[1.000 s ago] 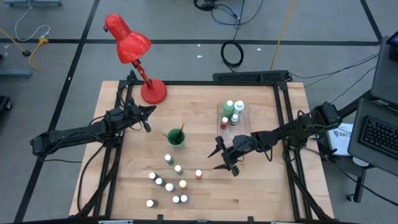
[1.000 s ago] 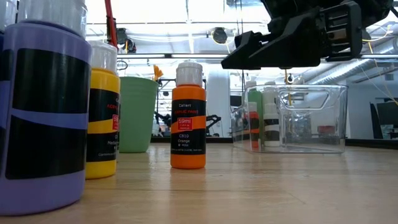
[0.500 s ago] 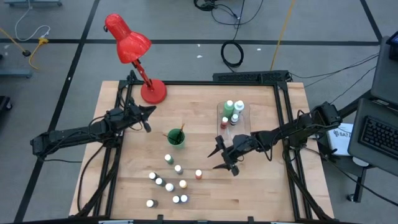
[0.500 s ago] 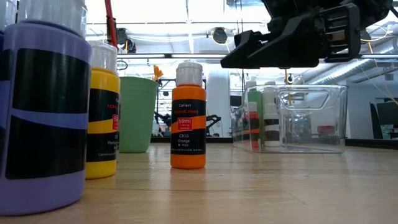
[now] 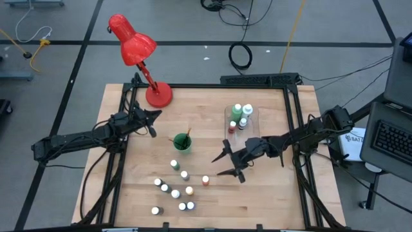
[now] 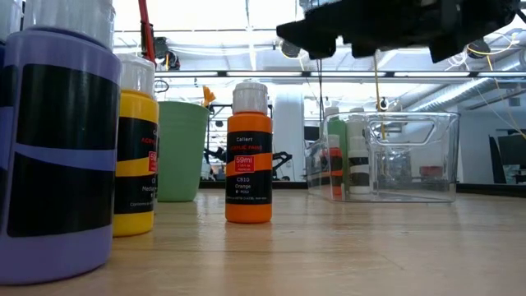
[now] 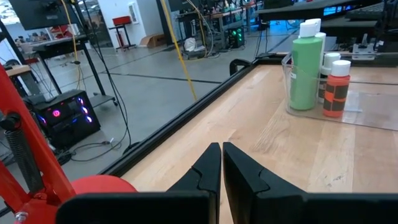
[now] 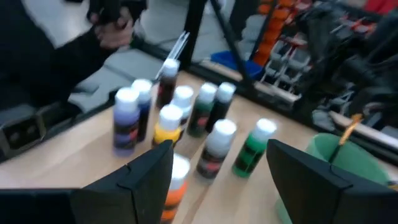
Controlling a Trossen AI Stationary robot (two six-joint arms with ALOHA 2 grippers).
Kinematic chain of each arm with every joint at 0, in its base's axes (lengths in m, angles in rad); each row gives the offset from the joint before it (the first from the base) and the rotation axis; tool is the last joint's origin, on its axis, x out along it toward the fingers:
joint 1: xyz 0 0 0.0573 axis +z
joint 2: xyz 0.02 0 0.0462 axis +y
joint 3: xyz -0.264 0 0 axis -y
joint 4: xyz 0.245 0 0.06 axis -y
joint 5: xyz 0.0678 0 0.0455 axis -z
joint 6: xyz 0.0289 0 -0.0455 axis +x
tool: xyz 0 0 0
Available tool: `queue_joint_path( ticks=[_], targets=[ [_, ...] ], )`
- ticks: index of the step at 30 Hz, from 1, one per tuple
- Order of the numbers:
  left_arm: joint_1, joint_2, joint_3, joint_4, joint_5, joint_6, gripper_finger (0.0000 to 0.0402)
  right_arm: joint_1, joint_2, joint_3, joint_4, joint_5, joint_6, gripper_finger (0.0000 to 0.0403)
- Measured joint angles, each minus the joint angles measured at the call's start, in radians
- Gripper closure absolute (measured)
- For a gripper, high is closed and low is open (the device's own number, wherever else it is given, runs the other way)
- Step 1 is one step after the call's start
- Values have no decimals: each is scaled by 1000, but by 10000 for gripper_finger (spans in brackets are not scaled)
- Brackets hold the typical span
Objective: Pick & Place Paint Supplies
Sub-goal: Put the small orange paint bottle into the transparent bin
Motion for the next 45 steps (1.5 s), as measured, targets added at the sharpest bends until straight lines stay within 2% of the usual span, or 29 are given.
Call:
queue_joint_path(
  ticks=[8,14,18,24,29,32,38,45],
  targets=[
    [0,0,0,2,-1,31,380,-14,0,0,134,43,80,149],
    [0,0,0,8,-1,16,380,-3,0,0,140,219,177,149],
    [0,0,0,8,-1,-29,380,11,0,0,120,154,215,149],
    [0,0,0,1,-1,-83,380,82,22,0,93,139,262,149],
    [0,0,0,-37,0,-102,380,133,86,0,194,290,231,149],
    [0,0,0,-52,0,-103,380,127,109,0,204,335,285,149],
    [0,0,0,-24,1,-101,380,96,127,0,170,258,381,149],
    [0,0,0,-9,1,-84,380,100,130,0,157,254,362,149]
  ],
)
